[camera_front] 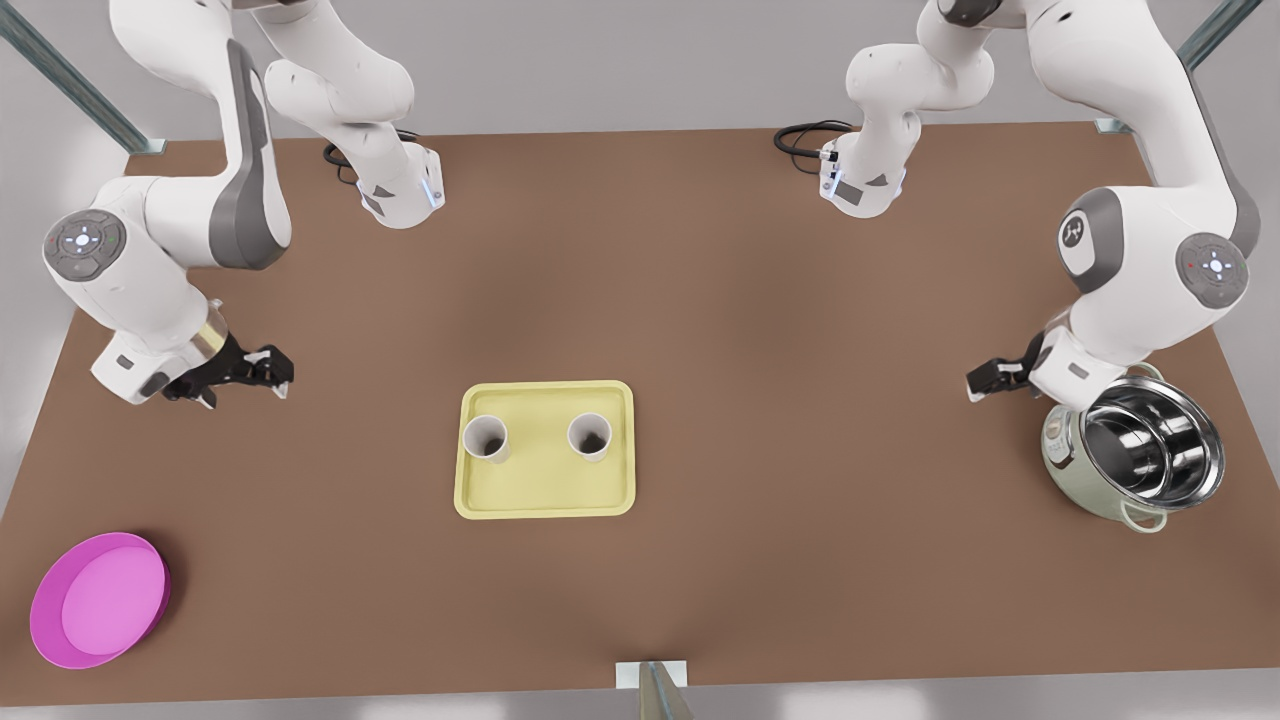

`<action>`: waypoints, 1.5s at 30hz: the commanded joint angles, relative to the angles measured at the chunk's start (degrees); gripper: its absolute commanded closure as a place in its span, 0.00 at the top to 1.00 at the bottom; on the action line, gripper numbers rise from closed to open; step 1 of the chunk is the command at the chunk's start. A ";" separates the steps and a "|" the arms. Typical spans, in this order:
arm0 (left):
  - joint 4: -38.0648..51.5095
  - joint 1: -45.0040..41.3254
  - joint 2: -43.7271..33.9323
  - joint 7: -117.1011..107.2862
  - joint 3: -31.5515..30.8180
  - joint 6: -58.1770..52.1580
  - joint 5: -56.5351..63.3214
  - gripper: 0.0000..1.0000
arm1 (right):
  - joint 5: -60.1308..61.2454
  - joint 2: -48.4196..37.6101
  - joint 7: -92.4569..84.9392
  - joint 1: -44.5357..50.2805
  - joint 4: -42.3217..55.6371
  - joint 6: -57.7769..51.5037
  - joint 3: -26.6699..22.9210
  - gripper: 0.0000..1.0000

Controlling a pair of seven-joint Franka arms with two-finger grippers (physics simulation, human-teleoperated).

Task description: Use the left arm to pick up the white IKEA cup from the tray and place it on the middle-left position; use the right arm to pick up the white IKEA cup from the tray and place it on the middle-right position

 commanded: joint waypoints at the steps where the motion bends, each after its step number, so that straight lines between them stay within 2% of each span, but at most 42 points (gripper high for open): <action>1: 0.04 -0.55 -0.03 -0.21 -0.09 3.52 0.15 1.00 | -0.02 -0.04 -5.53 0.53 0.02 6.07 0.04 1.00; 2: 0.22 -1.25 -0.03 -0.12 -0.27 3.52 0.15 1.00 | 0.42 0.14 -5.45 0.70 0.02 6.07 0.92 1.00; 3: 0.57 -3.00 0.32 -0.21 -2.28 3.60 -0.29 1.00 | 0.25 0.75 -5.62 0.79 0.98 6.16 5.04 1.00; 5: 0.92 -12.93 1.99 -8.72 -3.17 3.52 -2.22 1.00 | 0.69 4.18 -5.18 4.30 5.29 6.16 11.56 1.00; 7: 4.96 -21.11 5.86 -18.31 -3.17 3.60 -2.31 1.00 | 0.86 5.85 -4.92 8.79 8.45 6.07 11.56 1.00; 10: 9.97 -29.73 12.98 -33.86 -3.17 4.48 1.38 1.00 | 0.95 8.40 -8.70 9.76 8.37 6.86 11.47 1.00; 13: 10.59 -33.77 17.46 -44.24 -3.87 7.56 1.55 1.00 | 4.11 12.18 -8.96 7.65 7.23 5.98 11.38 1.00; 15: 16.65 -35.35 22.82 -48.02 -3.87 7.65 1.64 1.00 | 4.11 15.08 -9.49 4.57 7.05 4.31 11.38 1.00; 19: 16.92 -41.42 28.45 -54.09 -3.78 15.38 6.65 1.00 | 3.85 17.19 -7.47 5.01 7.31 4.23 11.73 0.99; 22: 17.00 -41.51 29.41 -53.91 -3.08 21.00 6.57 1.00 | 3.50 18.42 -7.29 5.10 7.49 4.84 11.65 0.99; 24: 23.06 -41.59 34.77 -54.09 -2.46 22.59 6.57 1.00 | 3.32 18.51 -2.20 7.30 7.93 4.84 11.73 0.99; 26: 23.42 -41.77 35.56 -54.35 -2.38 23.29 6.57 1.00 | 3.32 19.82 -0.79 7.73 8.10 5.02 11.73 0.98; 28: 29.83 -41.51 39.52 -55.32 -1.41 24.08 6.48 1.00 | 3.32 22.90 -0.52 8.09 9.16 5.19 11.56 0.97; 31: 30.54 -41.59 40.84 -56.28 -0.97 26.54 6.57 1.00 | 3.24 25.71 -0.70 7.39 9.51 5.72 11.12 0.97; 32: 34.67 -41.42 43.47 -56.37 -0.80 26.11 6.56 1.00 | 3.24 26.07 -0.96 7.30 9.51 5.81 10.94 0.97; 37: 34.93 -41.42 45.32 -56.02 -0.53 25.93 7.80 1.00 | 3.32 28.35 -0.52 7.30 9.42 9.41 10.86 0.97; 39: 34.85 -41.86 44.36 -48.64 -0.27 15.30 9.12 1.00 | 3.50 29.93 -0.52 7.38 9.42 9.85 10.86 0.96; 40: 34.85 -41.86 44.27 -48.55 -0.79 14.42 9.03 1.00 | 3.76 30.72 -0.52 7.30 9.42 10.37 10.86 0.96; 45: 34.67 -42.30 44.71 -49.87 -1.67 15.91 9.03 1.00 | 3.85 32.66 -0.52 7.30 9.42 10.73 10.86 0.96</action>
